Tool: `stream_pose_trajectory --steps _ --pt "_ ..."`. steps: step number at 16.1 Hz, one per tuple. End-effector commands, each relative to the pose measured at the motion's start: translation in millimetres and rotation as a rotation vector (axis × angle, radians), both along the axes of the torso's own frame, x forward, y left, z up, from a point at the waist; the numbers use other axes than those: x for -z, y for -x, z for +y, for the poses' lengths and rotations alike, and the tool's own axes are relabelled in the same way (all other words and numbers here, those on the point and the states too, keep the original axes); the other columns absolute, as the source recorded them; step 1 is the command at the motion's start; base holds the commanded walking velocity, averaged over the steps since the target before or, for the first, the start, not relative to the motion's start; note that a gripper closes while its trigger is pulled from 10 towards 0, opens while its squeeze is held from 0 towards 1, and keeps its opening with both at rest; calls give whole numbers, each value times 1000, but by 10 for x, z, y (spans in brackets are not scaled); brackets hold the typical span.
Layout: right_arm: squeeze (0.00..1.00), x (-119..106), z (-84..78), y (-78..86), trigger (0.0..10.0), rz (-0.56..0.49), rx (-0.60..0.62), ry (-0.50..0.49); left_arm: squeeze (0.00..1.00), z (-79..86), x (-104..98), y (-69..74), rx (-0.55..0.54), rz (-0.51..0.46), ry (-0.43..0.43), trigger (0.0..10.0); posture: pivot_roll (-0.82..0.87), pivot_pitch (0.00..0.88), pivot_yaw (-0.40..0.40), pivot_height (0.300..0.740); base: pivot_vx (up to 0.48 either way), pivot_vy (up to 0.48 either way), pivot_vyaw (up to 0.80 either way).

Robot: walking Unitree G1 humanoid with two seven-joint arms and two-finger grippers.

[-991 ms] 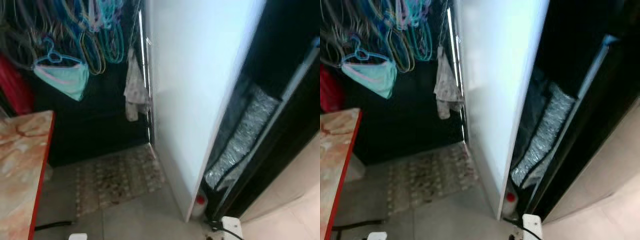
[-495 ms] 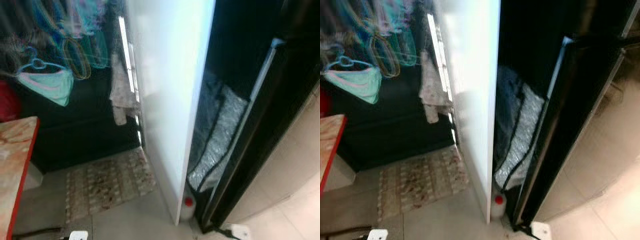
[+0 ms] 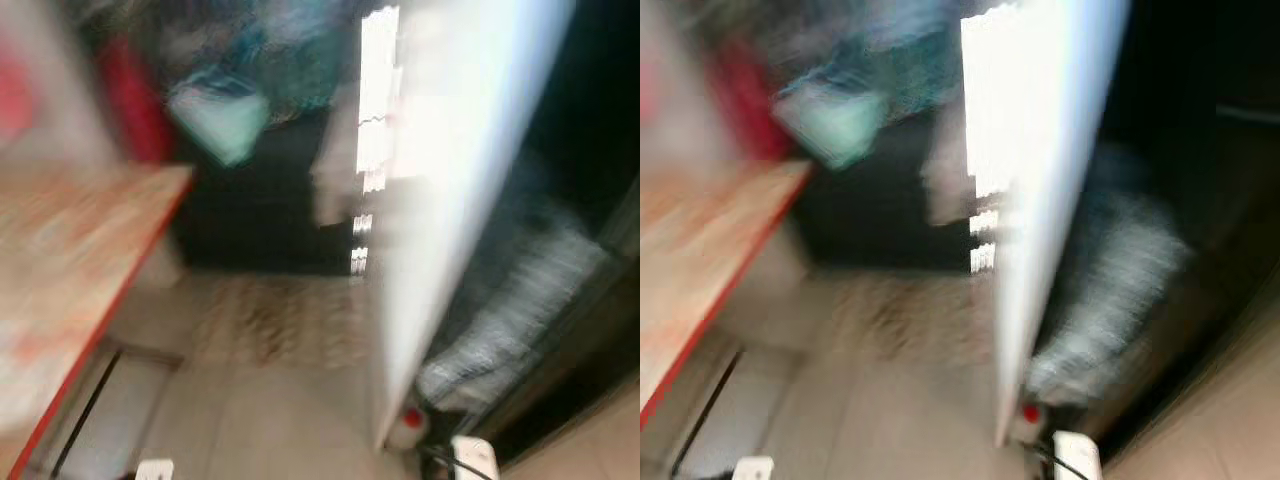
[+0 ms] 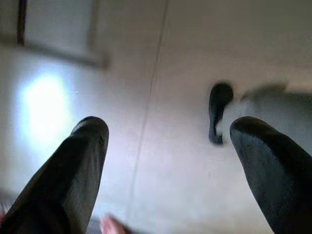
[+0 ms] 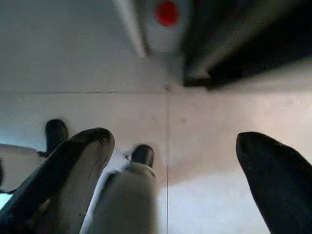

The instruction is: Restocking fridge

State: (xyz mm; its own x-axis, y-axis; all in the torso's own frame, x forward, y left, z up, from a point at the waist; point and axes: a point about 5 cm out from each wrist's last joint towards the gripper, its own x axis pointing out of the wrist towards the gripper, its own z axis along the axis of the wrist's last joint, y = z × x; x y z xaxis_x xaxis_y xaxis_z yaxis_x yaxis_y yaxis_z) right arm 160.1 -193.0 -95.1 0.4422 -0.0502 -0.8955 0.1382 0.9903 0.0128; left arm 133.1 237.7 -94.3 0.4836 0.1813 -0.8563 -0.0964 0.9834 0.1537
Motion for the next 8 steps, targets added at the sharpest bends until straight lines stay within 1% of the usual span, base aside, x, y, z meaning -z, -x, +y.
stream_pose_trajectory --steps 1,8 --pt "0 19 21 42 10000 14 -13 -3 0 33 -5 4 -13 7 -7 10000 -28 0 15 740 0 0 800" --pt "0 8 11 18 10000 7 -55 10 0 21 -3 -1 -25 2 -1 10000 -17 0 5 740 0 0 800"
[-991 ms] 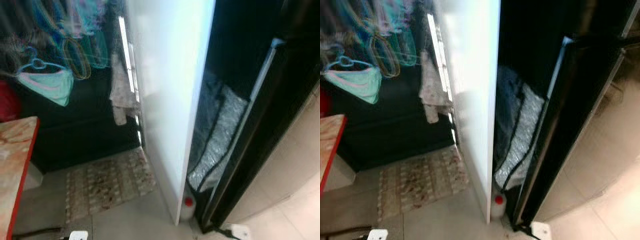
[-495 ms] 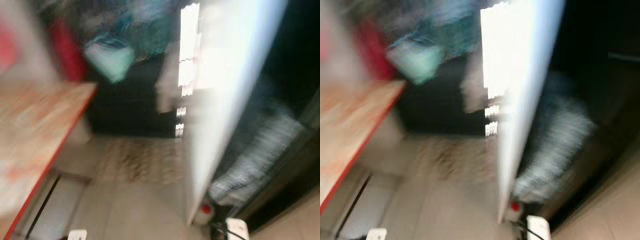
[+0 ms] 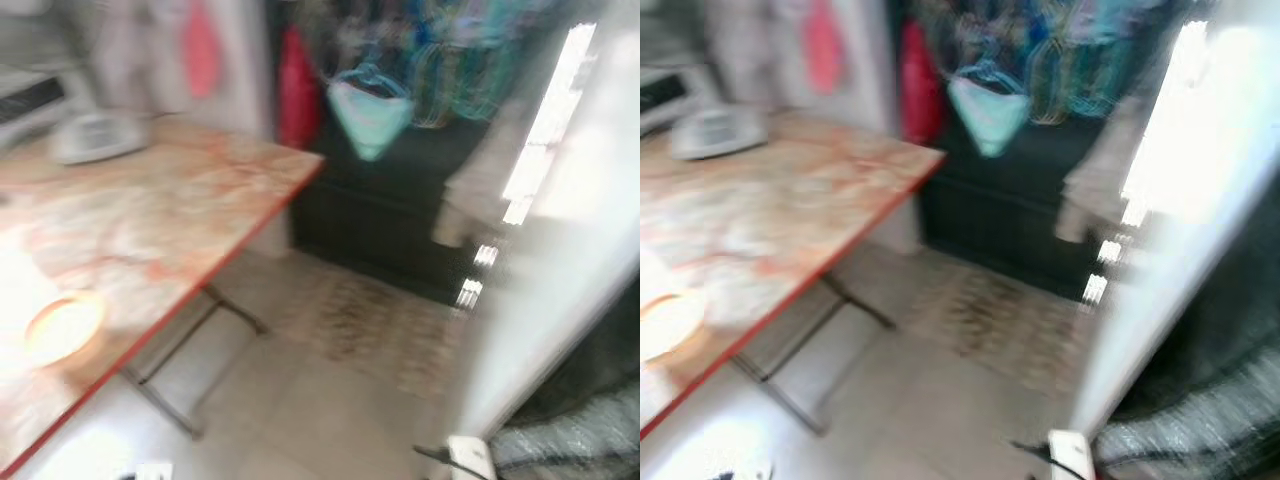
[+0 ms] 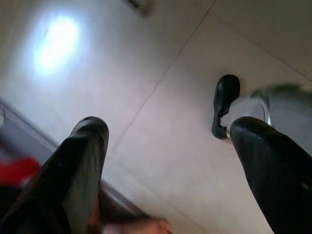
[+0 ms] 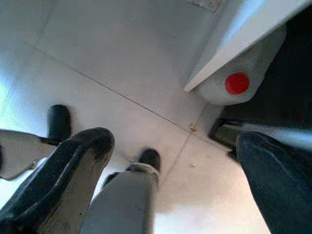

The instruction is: Restocking fridge

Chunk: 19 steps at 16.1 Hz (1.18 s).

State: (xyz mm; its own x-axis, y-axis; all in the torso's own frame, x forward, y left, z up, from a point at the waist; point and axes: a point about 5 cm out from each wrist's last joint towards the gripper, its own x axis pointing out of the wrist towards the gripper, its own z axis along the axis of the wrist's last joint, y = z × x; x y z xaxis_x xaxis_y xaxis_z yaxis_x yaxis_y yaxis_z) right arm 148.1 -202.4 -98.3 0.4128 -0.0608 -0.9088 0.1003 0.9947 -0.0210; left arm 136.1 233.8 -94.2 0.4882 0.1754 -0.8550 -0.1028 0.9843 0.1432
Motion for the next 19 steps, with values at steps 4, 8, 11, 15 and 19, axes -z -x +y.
stream_pose_trajectory --steps 4,8,11,15,19 --pt "0 -29 95 -108 10000 -30 -38 -16 0 45 0 29 -22 7 -8 10000 -18 0 3 740 0 0 800" --pt "0 -27 91 -102 10000 -30 -45 -16 0 38 4 35 -17 9 -9 10000 -23 0 5 740 0 0 800" --pt "0 -26 90 -99 10000 -29 -52 -15 0 35 5 37 -13 9 -10 10000 -22 0 5 740 0 0 800" --pt "0 -27 89 -99 10000 -27 -66 -16 0 34 6 39 -16 6 -14 10000 -12 0 0 740 0 0 800" --pt "0 -29 76 -100 10000 -26 -72 -14 0 31 5 40 -36 -5 -23 10000 -9 0 -6 740 0 0 761"
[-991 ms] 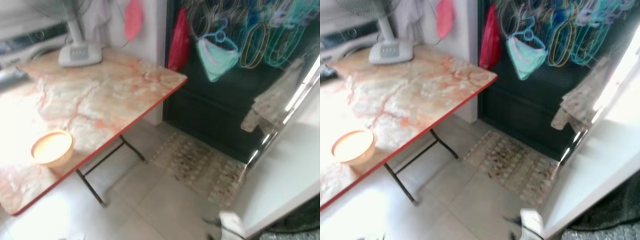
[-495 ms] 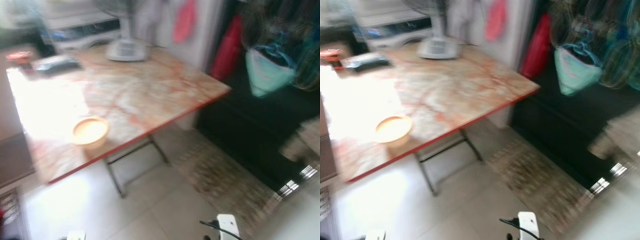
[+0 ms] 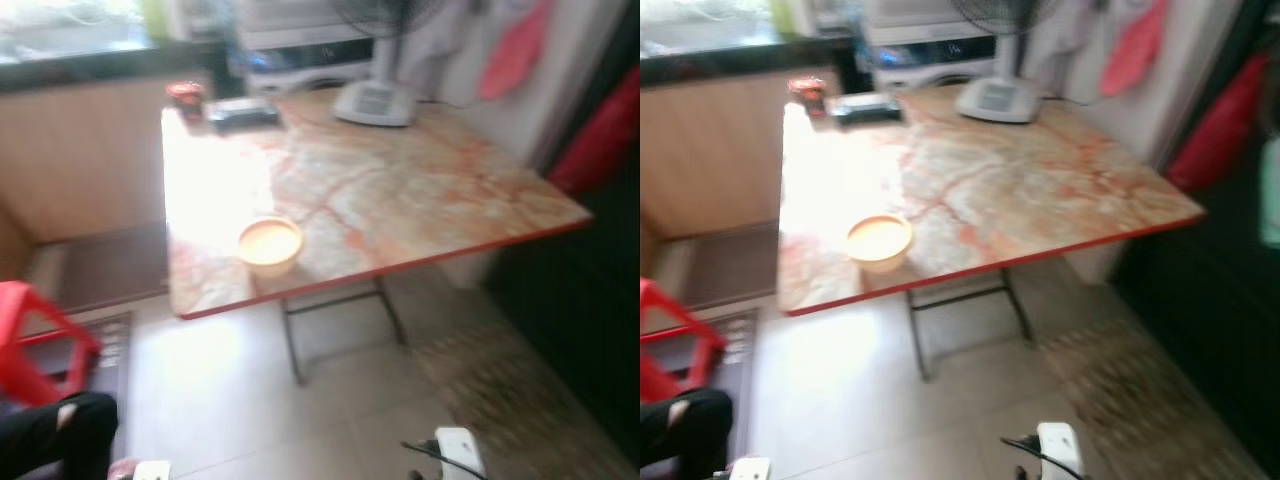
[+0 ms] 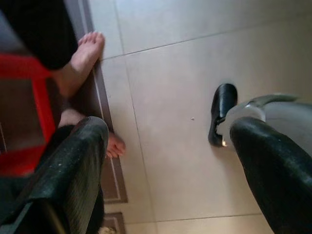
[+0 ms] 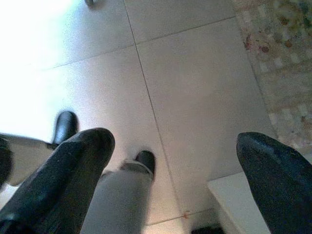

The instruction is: Restocking fridge

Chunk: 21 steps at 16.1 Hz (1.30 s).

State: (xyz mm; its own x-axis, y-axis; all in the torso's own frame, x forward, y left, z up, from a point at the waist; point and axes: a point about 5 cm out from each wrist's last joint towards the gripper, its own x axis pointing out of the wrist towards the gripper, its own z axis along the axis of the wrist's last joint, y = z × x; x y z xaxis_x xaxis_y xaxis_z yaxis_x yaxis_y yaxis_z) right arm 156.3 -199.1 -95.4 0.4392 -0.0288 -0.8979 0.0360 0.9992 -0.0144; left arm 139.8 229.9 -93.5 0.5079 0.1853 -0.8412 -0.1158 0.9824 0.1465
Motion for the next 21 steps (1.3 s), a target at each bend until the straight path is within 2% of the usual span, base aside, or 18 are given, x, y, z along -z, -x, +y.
stream_pose_trajectory --steps 1,4,5,9,10,12,15,18,20,21 --pt "0 1 44 -15 10000 -2 9 -17 0 72 9 74 -28 12 -22 10000 -12 0 -6 740 0 0 0" --pt "0 2 40 -11 10000 -2 21 -21 0 83 -19 53 -69 -57 -49 10000 -7 0 -9 740 0 0 0" --pt "0 2 36 -9 10000 1 15 -20 0 101 -55 33 -106 -125 -94 10000 -2 0 -9 740 0 0 0" --pt "0 1 24 -7 10000 -2 9 -17 0 122 -129 5 -146 -246 -177 10000 1 0 -8 740 0 0 0" --pt "0 1 20 -6 10000 2 -3 -12 0 338 -462 -389 -171 -465 -263 10000 4 0 -8 740 0 0 0" --pt "0 -3 4 -9 10000 3 -26 10 0 396 -600 -433 -160 -566 -319 10000 10 0 -12 740 0 0 0" --pt "0 -4 -4 -8 10000 5 -31 11 0 416 -803 -521 -86 -701 -388 10000 22 0 -19 740 0 0 0" --pt "0 -4 -9 -6 10000 4 -38 12 0 301 -1104 -643 2 -856 -427 10000 21 0 -16 740 0 0 0" --pt "0 -5 -17 -6 10000 1 -16 11 0 190 -1427 -808 2 -1013 -417 10000 43 0 -25 740 0 0 0" --pt "0 -5 -17 -6 10000 1 -4 10 0 139 -1638 -967 -11 -1100 -404 10000 41 0 -25 740 0 0 0"
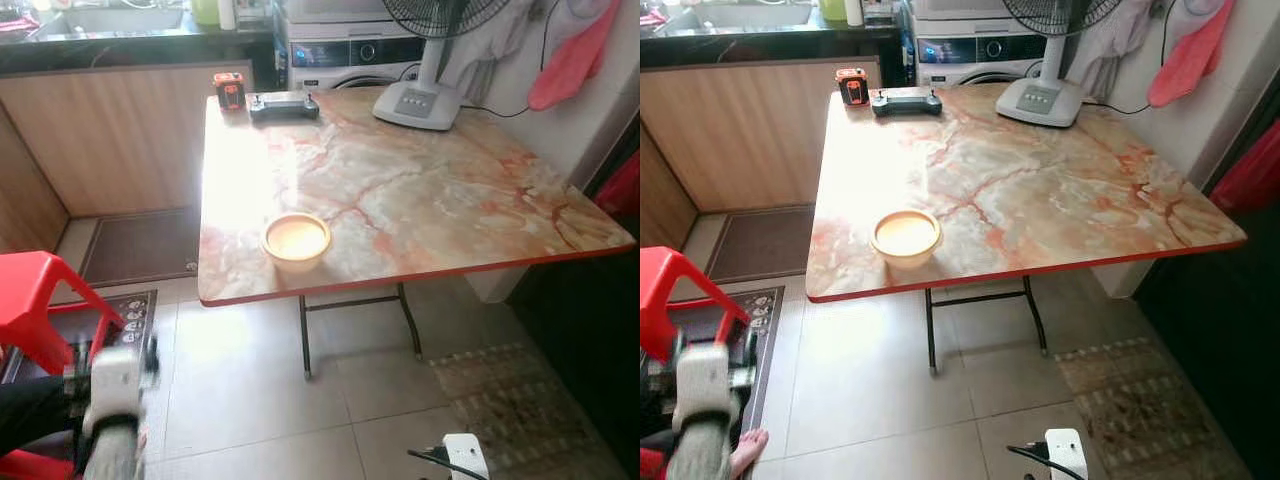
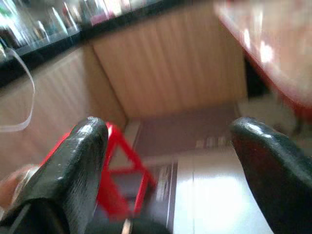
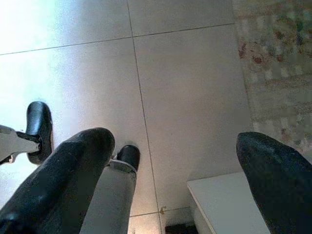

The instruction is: Restocking fridge

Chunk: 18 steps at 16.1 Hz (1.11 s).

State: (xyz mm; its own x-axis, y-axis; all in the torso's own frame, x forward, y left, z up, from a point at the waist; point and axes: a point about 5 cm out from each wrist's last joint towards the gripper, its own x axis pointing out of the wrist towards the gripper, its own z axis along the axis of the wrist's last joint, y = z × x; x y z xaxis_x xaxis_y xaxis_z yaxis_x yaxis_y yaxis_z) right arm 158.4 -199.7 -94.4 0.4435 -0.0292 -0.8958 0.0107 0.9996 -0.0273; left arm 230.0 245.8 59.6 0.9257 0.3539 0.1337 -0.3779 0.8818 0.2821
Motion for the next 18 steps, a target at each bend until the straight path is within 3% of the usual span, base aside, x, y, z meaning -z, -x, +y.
stream_pose_trajectory --steps 1,3,5,7,8,12,18 --pt "0 5 -9 15 10000 5 22 -2 0 -82 -269 -179 38 -95 0 10000 39 0 -23 740 0 0 0" --pt "0 4 -4 10 10000 1 22 -2 0 -258 -592 -352 127 -186 15 10000 23 0 -13 740 0 0 0" --pt "0 2 5 5 10000 -10 32 -11 0 -443 -761 -448 239 -211 42 10000 16 0 -8 740 0 0 0" --pt "0 2 6 5 10000 -10 31 -12 0 -537 -820 -500 282 -212 111 10000 21 0 -9 740 0 0 0" --pt "0 1 18 -1 10000 -24 58 -31 0 -676 -788 -548 363 -163 164 10000 21 0 -5 740 0 0 0" --pt "0 -6 37 -17 10000 -48 67 -55 0 -772 -739 -550 398 -127 195 10000 15 0 -2 740 124 0 0" --pt "0 -14 45 -36 10000 -54 48 -65 0 -763 -754 -578 409 -110 201 10000 18 0 -6 740 260 0 0"
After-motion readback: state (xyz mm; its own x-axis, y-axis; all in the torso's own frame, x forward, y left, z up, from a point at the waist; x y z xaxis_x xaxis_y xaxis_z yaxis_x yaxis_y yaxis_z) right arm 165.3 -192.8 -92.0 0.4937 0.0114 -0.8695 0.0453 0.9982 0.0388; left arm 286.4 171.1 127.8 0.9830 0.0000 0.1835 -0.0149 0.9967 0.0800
